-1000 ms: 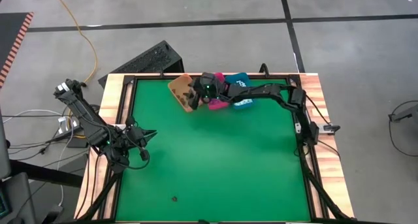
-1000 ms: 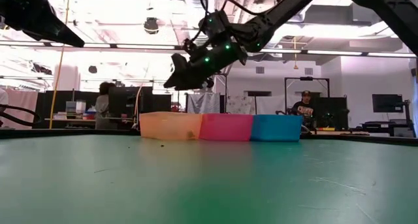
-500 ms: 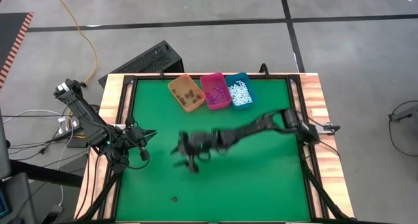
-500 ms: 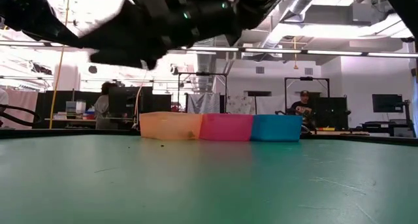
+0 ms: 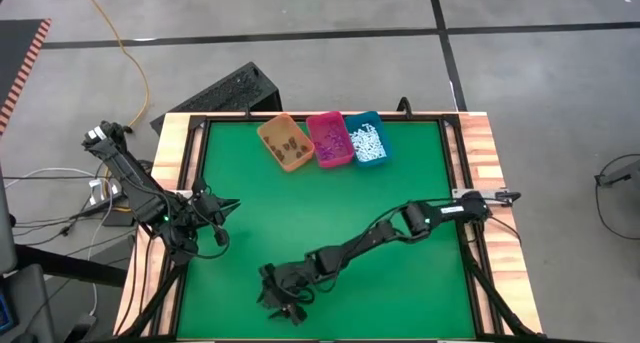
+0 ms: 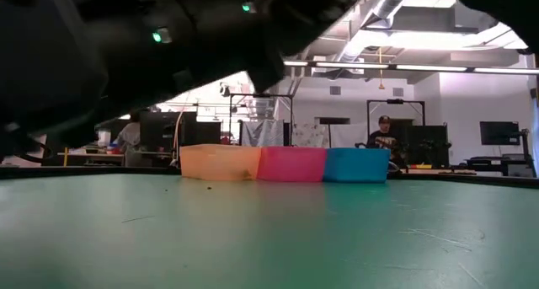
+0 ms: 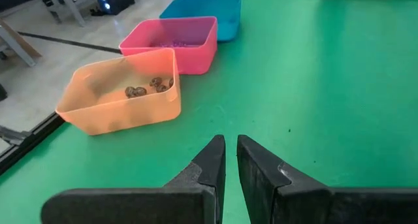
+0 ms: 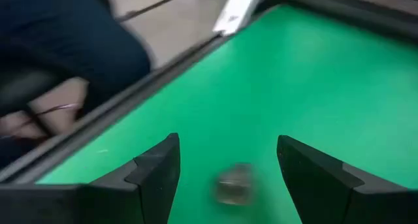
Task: Sort Halloween decoration
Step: Put the transparent black skull toy into the orange bin
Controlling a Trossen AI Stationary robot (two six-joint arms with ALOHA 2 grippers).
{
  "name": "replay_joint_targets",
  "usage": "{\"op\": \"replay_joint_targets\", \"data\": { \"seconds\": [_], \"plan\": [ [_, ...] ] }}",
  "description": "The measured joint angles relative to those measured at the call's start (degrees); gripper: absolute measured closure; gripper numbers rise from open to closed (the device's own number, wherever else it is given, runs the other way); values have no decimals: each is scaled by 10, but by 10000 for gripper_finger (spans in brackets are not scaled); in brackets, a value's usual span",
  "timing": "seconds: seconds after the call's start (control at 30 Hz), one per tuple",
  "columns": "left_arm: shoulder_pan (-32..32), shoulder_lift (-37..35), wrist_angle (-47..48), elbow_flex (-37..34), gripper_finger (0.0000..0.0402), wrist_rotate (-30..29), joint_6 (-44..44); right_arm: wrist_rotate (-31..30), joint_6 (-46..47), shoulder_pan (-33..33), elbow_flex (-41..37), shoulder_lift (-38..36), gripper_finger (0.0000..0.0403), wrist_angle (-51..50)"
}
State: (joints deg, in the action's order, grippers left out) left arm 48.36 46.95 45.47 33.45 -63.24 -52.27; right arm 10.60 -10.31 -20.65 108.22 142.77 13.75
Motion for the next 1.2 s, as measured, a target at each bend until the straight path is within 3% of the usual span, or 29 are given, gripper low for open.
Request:
{"op": "replay_joint_targets", "data": {
  "seconds": [0.1,0.2,0.67,0.77,1.03,1.13,1.2],
  "plan": [
    [0,0,1,0,369,2,-9,59,11,6,62,27,123,-57],
    [0,0,1,0,369,9,-10,74,13,16,96,35,124,-86],
    [0,0,2,0,369,14,2,133,41,36,94,67,151,-95],
    [0,0,2,0,369,15,1,135,44,36,94,67,178,-95],
    [0,0,2,0,369,14,5,133,48,40,94,67,303,-99],
    [0,0,2,0,369,14,5,135,49,40,94,67,315,-98],
    [0,0,3,0,369,14,5,136,50,40,94,67,365,-98]
  ]
}}
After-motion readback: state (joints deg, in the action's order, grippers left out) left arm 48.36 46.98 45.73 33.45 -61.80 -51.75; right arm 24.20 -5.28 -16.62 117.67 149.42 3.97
